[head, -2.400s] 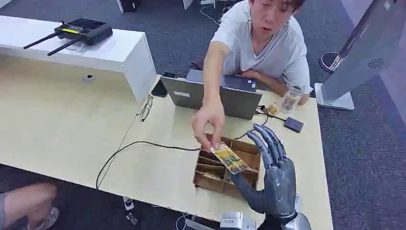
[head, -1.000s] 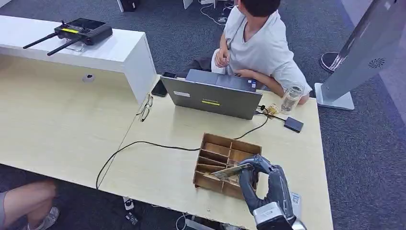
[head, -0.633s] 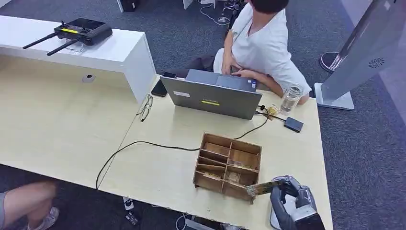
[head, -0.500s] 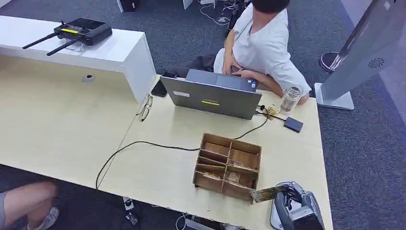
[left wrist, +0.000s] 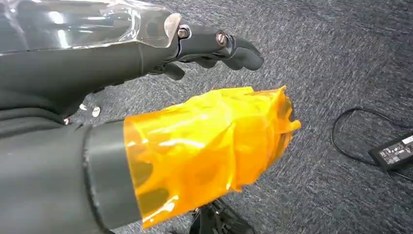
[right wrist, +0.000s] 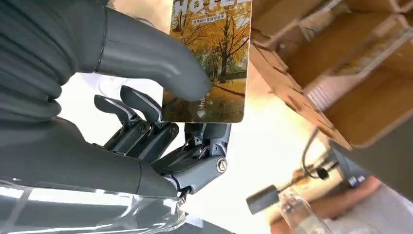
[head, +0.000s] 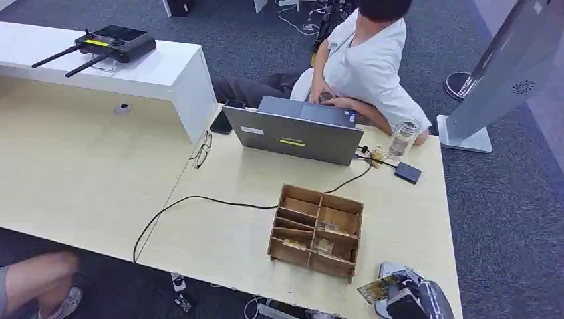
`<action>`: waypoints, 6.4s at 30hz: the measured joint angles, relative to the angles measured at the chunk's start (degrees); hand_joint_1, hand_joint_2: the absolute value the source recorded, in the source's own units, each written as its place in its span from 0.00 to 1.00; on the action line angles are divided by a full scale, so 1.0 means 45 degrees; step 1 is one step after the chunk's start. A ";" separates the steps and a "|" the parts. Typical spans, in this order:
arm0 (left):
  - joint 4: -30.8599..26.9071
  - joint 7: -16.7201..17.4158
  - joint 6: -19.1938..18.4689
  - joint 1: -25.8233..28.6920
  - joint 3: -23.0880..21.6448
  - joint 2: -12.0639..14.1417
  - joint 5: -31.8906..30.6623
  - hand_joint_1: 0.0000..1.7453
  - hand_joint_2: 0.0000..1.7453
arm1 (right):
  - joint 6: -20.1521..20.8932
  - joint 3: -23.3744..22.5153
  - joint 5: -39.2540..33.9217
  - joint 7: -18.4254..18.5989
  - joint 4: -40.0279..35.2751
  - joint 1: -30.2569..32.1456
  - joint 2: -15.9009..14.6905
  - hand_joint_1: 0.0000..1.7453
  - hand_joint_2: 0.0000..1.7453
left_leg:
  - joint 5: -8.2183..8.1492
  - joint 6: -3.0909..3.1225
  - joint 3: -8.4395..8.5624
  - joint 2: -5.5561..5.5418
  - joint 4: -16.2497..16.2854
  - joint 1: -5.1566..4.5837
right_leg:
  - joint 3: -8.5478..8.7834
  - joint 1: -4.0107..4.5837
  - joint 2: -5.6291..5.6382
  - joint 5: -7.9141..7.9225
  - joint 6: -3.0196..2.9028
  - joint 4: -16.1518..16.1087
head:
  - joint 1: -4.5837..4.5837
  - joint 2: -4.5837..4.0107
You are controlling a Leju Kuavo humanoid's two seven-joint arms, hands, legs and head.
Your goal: Pass the card to the sensor for recognition and then transmit it.
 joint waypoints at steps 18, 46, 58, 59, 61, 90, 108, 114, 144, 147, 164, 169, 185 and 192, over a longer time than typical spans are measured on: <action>0.0000 0.0267 -0.0238 -0.0002 0.0000 -0.0005 -0.0048 0.00 0.00 | -0.0063 0.0928 0.2744 0.2040 0.0874 -0.0776 0.0156 1.00 1.00 | 0.0000 0.0000 0.0001 0.0002 -0.0001 0.0001 | 0.0001 0.0001 0.0001 0.0000 0.0000 0.0001 | 0.0000 0.0000; -0.0457 0.0908 -0.0908 0.0008 0.0000 -0.0180 -0.0350 0.00 0.00 | 0.0456 -0.0699 0.6542 0.3676 0.1437 -0.0537 0.1734 1.00 1.00 | 0.0000 0.0000 0.0000 0.0001 -0.0001 0.0001 | -0.0002 0.0001 0.0001 -0.0001 -0.0001 0.0001 | -0.0005 0.0000; -0.0495 0.1064 -0.0942 0.0006 -0.0005 -0.0185 -0.0364 0.00 0.00 | 0.1020 -0.1254 0.7470 0.4230 0.1831 -0.0418 0.2069 1.00 1.00 | 0.0000 0.0000 0.0004 0.0002 0.0000 0.0000 | 0.0001 0.0001 0.0002 -0.0001 -0.0001 0.0000 | -0.0005 0.0000; -0.0495 0.1064 -0.0942 0.0007 -0.0005 -0.0185 -0.0364 0.00 0.00 | 0.1015 -0.1302 0.7480 0.4240 0.1894 -0.0417 0.2118 1.00 1.00 | 0.0000 0.0000 0.0005 0.0003 0.0000 0.0001 | 0.0000 0.0001 0.0002 -0.0001 -0.0001 0.0000 | -0.0005 0.0000; -0.0495 0.1064 -0.0957 0.0006 -0.0010 -0.0185 -0.0364 0.00 0.00 | 0.1006 -0.1375 0.7504 0.4250 0.2011 -0.0411 0.2186 1.00 1.00 | 0.0000 0.0000 0.0004 0.0003 0.0000 0.0001 | 0.0000 0.0001 0.0003 -0.0001 -0.0001 0.0000 | -0.0005 0.0000; -0.0583 0.1069 -0.1078 -0.0017 -0.0296 -0.0189 -0.0272 0.00 0.00 | 0.0442 -0.1914 0.8339 0.3613 0.3657 -0.0613 0.3527 1.00 1.00 | 0.0000 0.0000 0.0005 0.0003 -0.0001 0.0002 | 0.0003 0.0002 0.0004 -0.0001 -0.0001 0.0001 | -0.0005 0.0000; -0.0597 0.1069 -0.1098 -0.0017 -0.0306 -0.0189 -0.0257 0.00 0.00 | 0.0325 -0.1880 0.8281 0.3623 0.3988 -0.0762 0.3633 1.00 1.00 | 0.0000 0.0000 0.0014 0.0003 -0.0001 0.0002 | 0.0016 0.0002 0.0003 0.0000 -0.0001 0.0000 | -0.0005 0.0000; -0.0597 0.1069 -0.1112 -0.0017 -0.0311 -0.0189 -0.0262 0.00 0.00 | 0.0321 -0.1880 0.8276 0.3623 0.3988 -0.0764 0.3633 1.00 1.00 | 0.0000 0.0000 0.0015 0.0003 -0.0001 0.0002 | 0.0017 0.0002 0.0003 0.0000 -0.0001 0.0000 | -0.0005 0.0000; -0.0665 0.0792 -0.1209 -0.0015 -0.0306 -0.0189 0.0058 0.00 0.00 | -0.3434 -0.1559 0.9053 -0.0531 -0.0778 -0.0753 0.4056 1.00 1.00 | 0.0001 0.0000 0.0002 0.0001 -0.0002 0.0002 | 0.0007 0.0002 0.0001 -0.0002 -0.0002 0.0003 | -0.0005 0.0000; -0.0665 0.0728 -0.1214 -0.0016 -0.0306 -0.0185 -0.0058 0.00 0.00 | -0.3614 -0.1379 0.8859 -0.1201 -0.1064 -0.0901 0.4134 1.00 1.00 | 0.0001 0.0000 0.0003 0.0003 -0.0002 0.0002 | 0.0007 0.0002 0.0004 -0.0002 -0.0003 0.0003 | -0.0005 0.0000; -0.0641 0.0442 -0.1093 -0.0040 -0.0461 -0.0102 -0.0564 0.00 0.00 | -0.2574 0.0427 0.7198 -0.2171 -0.0715 -0.3316 0.5158 1.00 1.00 | 0.0007 -0.0008 0.0005 0.0000 -0.0003 0.0006 | 0.0006 0.0005 0.0000 -0.0002 -0.0003 0.0011 | 0.0000 0.0000; -0.0641 0.0437 -0.1083 -0.0053 -0.0588 -0.0097 -0.0578 0.00 0.00 | -0.2545 0.0646 0.7183 -0.2167 -0.0481 -0.3675 0.5319 1.00 1.00 | 0.0007 -0.0008 0.0004 0.0001 -0.0003 0.0005 | 0.0006 0.0005 0.0001 -0.0002 -0.0003 0.0010 | -0.0005 0.0000; -0.0456 0.0461 -0.0996 -0.0086 -0.0855 0.0005 -0.0923 0.00 0.00 | -0.1443 0.1632 0.7392 -0.1428 0.0728 -0.5235 0.5960 1.00 1.00 | 0.0011 -0.0013 0.0002 0.0001 -0.0003 0.0010 | 0.0004 0.0011 0.0002 -0.0001 -0.0005 0.0013 | 0.0000 0.0000; -0.0418 0.0461 -0.0972 -0.0093 -0.0913 0.0010 -0.0947 0.00 0.00 | -0.1346 0.1797 0.7450 -0.1308 0.1010 -0.5426 0.6042 1.00 1.00 | 0.0010 -0.0013 0.0000 0.0001 -0.0003 0.0009 | 0.0003 0.0010 0.0003 -0.0002 -0.0006 0.0011 | 0.0000 0.0000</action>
